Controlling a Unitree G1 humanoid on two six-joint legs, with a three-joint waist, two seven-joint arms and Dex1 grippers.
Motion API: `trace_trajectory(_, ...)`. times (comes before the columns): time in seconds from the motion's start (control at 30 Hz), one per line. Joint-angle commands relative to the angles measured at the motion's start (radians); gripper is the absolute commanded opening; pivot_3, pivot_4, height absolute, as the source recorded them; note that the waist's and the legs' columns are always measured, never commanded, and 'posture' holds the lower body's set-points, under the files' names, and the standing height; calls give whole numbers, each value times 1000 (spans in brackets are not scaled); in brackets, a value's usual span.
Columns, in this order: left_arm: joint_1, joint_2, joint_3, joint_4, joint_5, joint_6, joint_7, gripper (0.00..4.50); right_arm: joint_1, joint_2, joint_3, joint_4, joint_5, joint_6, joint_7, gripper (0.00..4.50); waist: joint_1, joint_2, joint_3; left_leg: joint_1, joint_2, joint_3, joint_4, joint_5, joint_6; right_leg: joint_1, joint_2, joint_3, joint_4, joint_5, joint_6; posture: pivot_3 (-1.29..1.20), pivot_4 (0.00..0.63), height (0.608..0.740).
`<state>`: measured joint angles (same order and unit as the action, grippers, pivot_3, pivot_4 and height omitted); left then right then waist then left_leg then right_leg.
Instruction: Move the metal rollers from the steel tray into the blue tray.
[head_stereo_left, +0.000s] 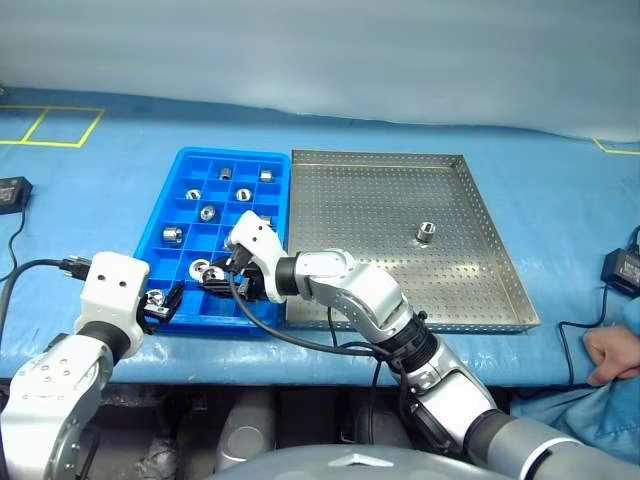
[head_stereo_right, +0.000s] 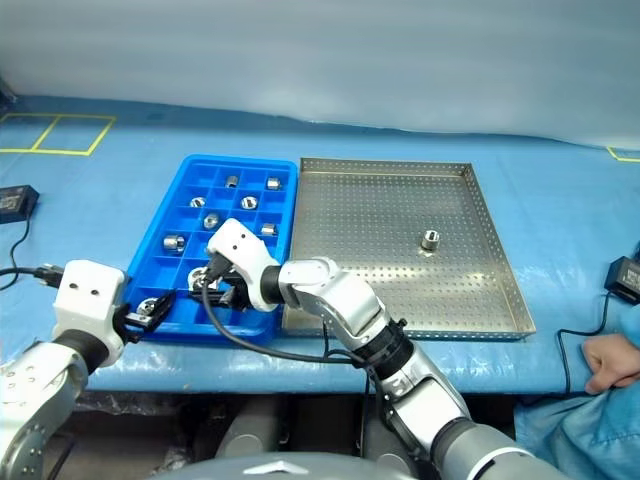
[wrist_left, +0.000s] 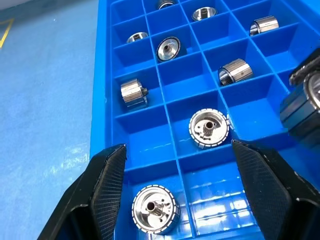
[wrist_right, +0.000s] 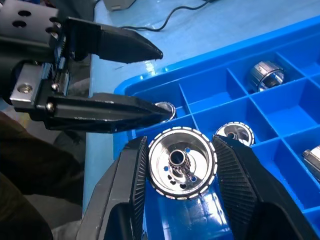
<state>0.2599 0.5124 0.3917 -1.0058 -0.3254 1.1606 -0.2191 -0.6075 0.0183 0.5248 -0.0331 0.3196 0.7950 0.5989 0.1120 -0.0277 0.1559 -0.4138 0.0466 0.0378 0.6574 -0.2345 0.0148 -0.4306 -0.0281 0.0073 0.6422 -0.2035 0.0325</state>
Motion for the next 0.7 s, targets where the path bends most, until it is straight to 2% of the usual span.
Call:
trace_trajectory(0.03,-4,-5,8,-41,-7,-20,13,3657,-1,7,-2,13,-12,-26,14,1673,2,0,0,0,0,0,0,0,0,0,0,0,0,0,0,367,150,740)
trace_trajectory(0.27,-59,-13,-44,-14,-2,-22,8,3657,25,-4,-6,-18,-35,-37,10,3962,6,0,0,-2,-1,-2,-2,0,-2,1,2,-4,0,-3,-5,328,150,740)
trace_trajectory(0.47,-171,-56,-197,51,-16,-79,-2,3657,56,-58,-150,-88,-107,-21,-156,3962,6,0,0,-2,-1,-4,-2,1,-4,1,2,-6,0,-3,-5,264,150,740)
trace_trajectory(0.7,-305,-134,-413,218,-17,-254,-81,3657,132,-212,-373,-216,-201,79,-350,3962,-9,1,0,-4,-3,-4,-1,1,-4,1,1,-6,0,-2,-5,151,150,740)
